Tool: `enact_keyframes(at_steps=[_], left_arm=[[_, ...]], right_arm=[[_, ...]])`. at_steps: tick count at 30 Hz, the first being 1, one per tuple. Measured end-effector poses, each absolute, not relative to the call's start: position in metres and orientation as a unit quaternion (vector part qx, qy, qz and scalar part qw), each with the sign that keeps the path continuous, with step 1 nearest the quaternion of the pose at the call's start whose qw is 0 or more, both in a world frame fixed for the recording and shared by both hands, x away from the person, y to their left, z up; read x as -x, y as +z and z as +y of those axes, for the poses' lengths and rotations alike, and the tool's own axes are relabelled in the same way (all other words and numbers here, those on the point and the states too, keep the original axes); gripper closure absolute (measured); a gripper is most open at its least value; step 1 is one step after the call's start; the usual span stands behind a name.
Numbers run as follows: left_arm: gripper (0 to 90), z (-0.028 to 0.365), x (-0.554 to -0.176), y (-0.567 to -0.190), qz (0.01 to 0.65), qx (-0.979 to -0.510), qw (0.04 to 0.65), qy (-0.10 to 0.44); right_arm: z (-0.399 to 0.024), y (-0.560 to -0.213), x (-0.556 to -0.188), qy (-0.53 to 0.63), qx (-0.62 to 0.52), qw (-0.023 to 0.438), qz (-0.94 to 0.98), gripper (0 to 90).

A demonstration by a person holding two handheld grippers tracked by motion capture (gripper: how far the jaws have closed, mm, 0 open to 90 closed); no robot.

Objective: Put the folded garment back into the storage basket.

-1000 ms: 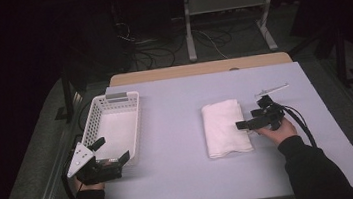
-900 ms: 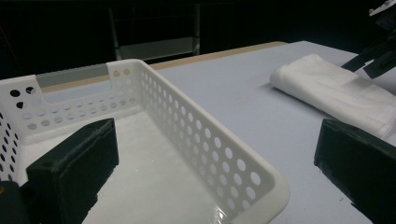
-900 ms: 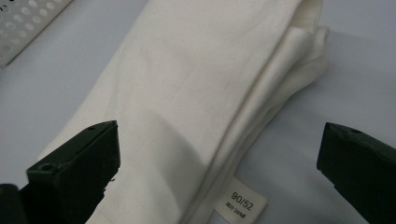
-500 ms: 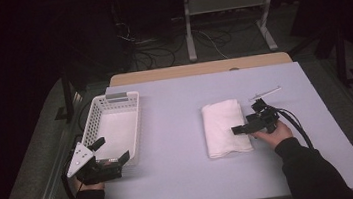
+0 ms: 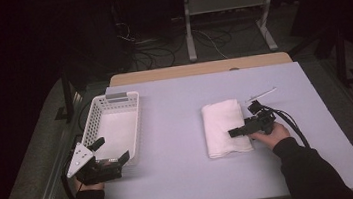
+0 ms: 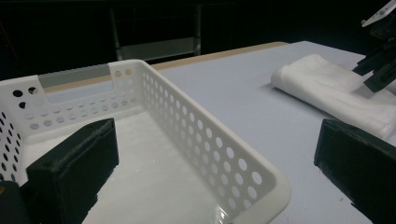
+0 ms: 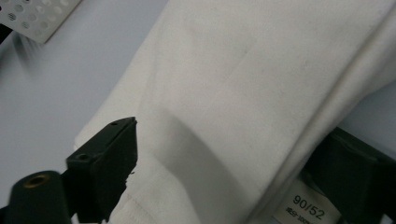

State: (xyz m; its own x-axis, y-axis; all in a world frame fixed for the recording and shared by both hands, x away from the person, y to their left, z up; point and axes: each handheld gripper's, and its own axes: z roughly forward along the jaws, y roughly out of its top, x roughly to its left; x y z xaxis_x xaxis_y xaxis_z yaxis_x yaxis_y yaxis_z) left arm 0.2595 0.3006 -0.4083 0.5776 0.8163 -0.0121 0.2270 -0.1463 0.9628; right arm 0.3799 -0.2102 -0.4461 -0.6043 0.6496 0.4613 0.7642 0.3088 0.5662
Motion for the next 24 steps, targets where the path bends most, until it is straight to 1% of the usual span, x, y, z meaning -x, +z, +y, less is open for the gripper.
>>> enact_keyframes(at_steps=[2,3,6,7,8,9,10,11,14,16,19,24], left_arm=[[0.0,0.301,-0.259,-0.408,0.37,-0.705,0.539,0.274],[0.0,0.301,-0.259,-0.408,0.37,-0.705,0.539,0.274],[0.0,0.301,-0.259,-0.409,0.37,-0.706,0.538,0.274],[0.0,0.301,-0.259,-0.409,0.37,-0.706,0.538,0.274],[0.0,0.301,-0.258,-0.409,0.37,-0.707,0.537,0.274],[0.0,0.301,-0.258,-0.409,0.37,-0.707,0.537,0.274],[0.0,0.302,-0.258,-0.409,0.369,-0.707,0.536,0.275],[0.0,0.302,-0.258,-0.409,0.37,-0.707,0.537,0.275],[0.0,0.302,-0.257,-0.409,0.371,-0.706,0.537,0.274],[0.0,0.302,-0.257,-0.409,0.371,-0.706,0.538,0.274],[0.0,0.303,-0.257,-0.409,0.371,-0.706,0.537,0.274],[0.0,0.303,-0.256,-0.409,0.371,-0.706,0.538,0.274]], right_arm=[[-0.211,-0.446,-0.38,-0.393,0.439,0.076,-0.805,15.0],[-0.212,-0.446,-0.381,-0.395,0.44,0.08,-0.803,17.4],[-0.216,-0.448,-0.383,-0.405,0.442,0.094,-0.795,30.9],[-0.219,-0.449,-0.385,-0.407,0.445,0.099,-0.792,39.2],[-0.219,-0.449,-0.385,-0.407,0.445,0.099,-0.792,39.2],[-0.22,-0.448,-0.385,-0.407,0.448,0.098,-0.79,42.6],[-0.223,-0.449,-0.386,-0.409,0.45,0.101,-0.788,49.3],[-0.223,-0.449,-0.386,-0.409,0.45,0.101,-0.788,49.3],[-0.224,-0.448,-0.386,-0.408,0.449,0.094,-0.789,59.7],[-0.225,-0.448,-0.386,-0.405,0.45,0.09,-0.791,64.4],[-0.226,-0.449,-0.386,-0.407,0.452,0.095,-0.788,69.2],[-0.228,-0.451,-0.384,-0.425,0.448,0.095,-0.781,73.9]])
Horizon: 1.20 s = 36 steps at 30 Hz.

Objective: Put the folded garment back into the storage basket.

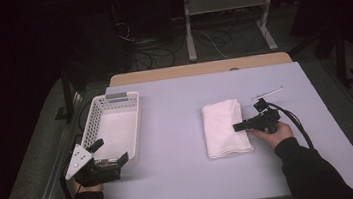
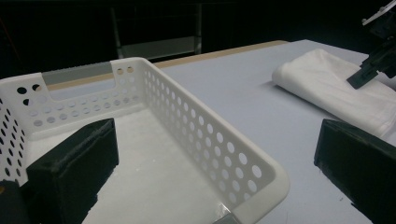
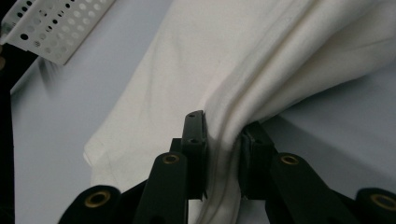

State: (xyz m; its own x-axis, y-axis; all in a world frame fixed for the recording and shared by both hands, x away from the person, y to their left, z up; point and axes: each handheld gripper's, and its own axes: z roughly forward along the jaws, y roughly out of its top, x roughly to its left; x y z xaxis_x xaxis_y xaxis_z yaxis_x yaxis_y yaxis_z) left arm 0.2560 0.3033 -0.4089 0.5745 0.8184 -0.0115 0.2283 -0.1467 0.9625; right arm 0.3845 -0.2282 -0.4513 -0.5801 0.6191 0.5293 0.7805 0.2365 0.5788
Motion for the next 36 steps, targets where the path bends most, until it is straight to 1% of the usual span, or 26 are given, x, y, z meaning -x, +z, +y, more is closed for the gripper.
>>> enact_keyframes(at_steps=[3,11,29,36], left_arm=[[0.0,0.304,-0.256,-0.409,0.37,-0.706,0.538,0.274],[0.0,0.305,-0.255,-0.41,0.372,-0.703,0.542,0.27],[0.0,0.305,-0.256,-0.41,0.372,-0.704,0.543,0.268],[0.0,0.305,-0.256,-0.41,0.372,-0.704,0.543,0.267]], right_arm=[[-0.228,-0.45,-0.384,-0.433,0.449,0.099,-0.775,74.4],[-0.227,-0.438,-0.379,-0.465,0.431,0.093,-0.768,75.9],[-0.22,-0.412,-0.369,-0.49,0.404,0.067,-0.769,76.3],[-0.222,-0.4,-0.365,-0.495,0.398,0.046,-0.771,76.3]])
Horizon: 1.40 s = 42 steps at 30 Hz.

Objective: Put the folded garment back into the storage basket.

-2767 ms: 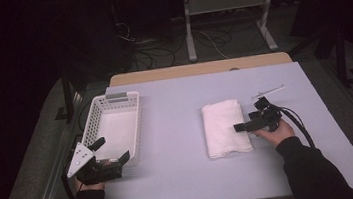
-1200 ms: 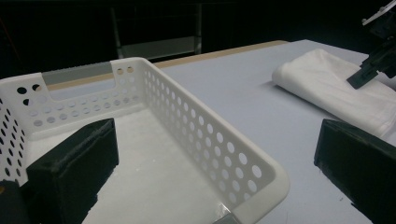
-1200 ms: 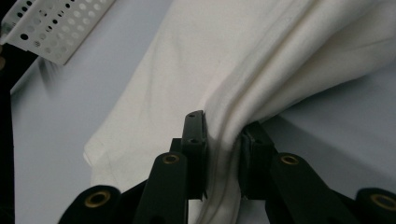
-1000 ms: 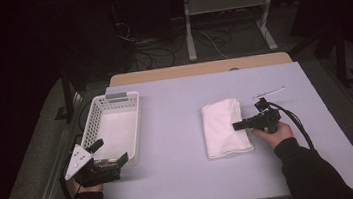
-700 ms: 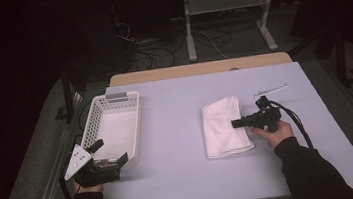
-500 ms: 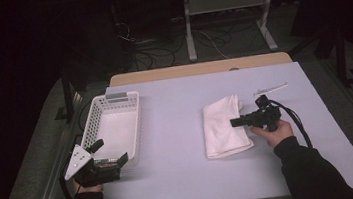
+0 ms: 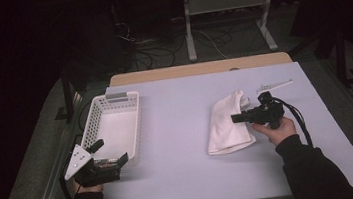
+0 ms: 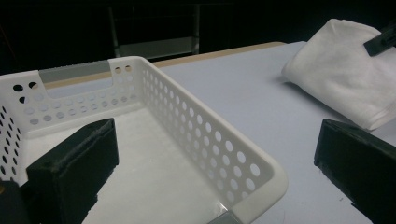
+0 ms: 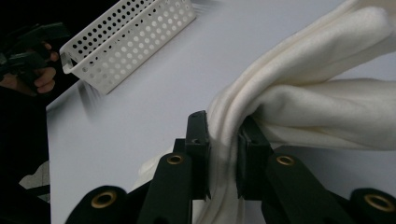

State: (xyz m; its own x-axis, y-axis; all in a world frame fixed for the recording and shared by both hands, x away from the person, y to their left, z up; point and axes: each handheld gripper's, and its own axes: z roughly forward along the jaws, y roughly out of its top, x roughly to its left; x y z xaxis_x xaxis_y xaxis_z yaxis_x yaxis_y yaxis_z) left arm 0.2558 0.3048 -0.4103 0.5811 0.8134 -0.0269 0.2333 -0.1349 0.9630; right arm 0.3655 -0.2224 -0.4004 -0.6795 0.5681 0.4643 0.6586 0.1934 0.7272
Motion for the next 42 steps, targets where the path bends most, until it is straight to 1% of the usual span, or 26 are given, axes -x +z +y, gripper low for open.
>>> enact_keyframes(at_steps=[27,42], left_arm=[[0.0,0.305,-0.254,-0.41,0.375,-0.704,0.539,0.272],[0.0,0.306,-0.254,-0.41,0.377,-0.703,0.539,0.271]], right_arm=[[-0.212,-0.367,-0.359,-0.524,0.366,0.023,-0.768,76.3],[-0.197,-0.336,-0.367,-0.531,0.348,0.007,-0.773,76.3]])
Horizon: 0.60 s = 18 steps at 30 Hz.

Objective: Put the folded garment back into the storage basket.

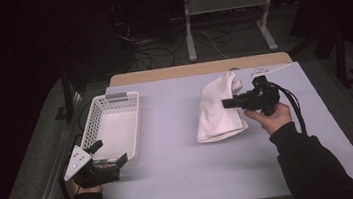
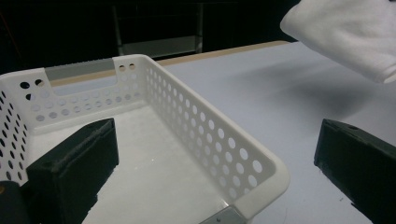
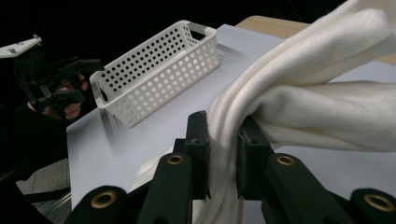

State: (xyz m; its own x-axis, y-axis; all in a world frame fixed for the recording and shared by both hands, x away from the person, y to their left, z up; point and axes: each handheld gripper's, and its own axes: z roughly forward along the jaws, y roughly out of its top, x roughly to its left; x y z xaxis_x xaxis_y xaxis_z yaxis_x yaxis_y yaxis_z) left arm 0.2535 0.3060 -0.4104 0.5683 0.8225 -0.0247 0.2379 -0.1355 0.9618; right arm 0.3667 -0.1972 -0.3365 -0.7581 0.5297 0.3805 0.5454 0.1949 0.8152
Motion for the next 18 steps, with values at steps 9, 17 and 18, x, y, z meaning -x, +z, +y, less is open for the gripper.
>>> enact_keyframes(at_steps=[9,17,18], left_arm=[[0.0,0.307,-0.253,-0.411,0.376,-0.704,0.539,0.27],[0.0,0.307,-0.253,-0.411,0.375,-0.705,0.539,0.267],[0.0,0.306,-0.253,-0.411,0.375,-0.706,0.539,0.267]], right_arm=[[-0.187,-0.326,-0.372,-0.538,0.341,0.006,-0.771,76.3],[-0.176,-0.315,-0.377,-0.543,0.333,0.004,-0.771,76.3],[-0.175,-0.314,-0.378,-0.543,0.332,0.004,-0.771,76.3]])
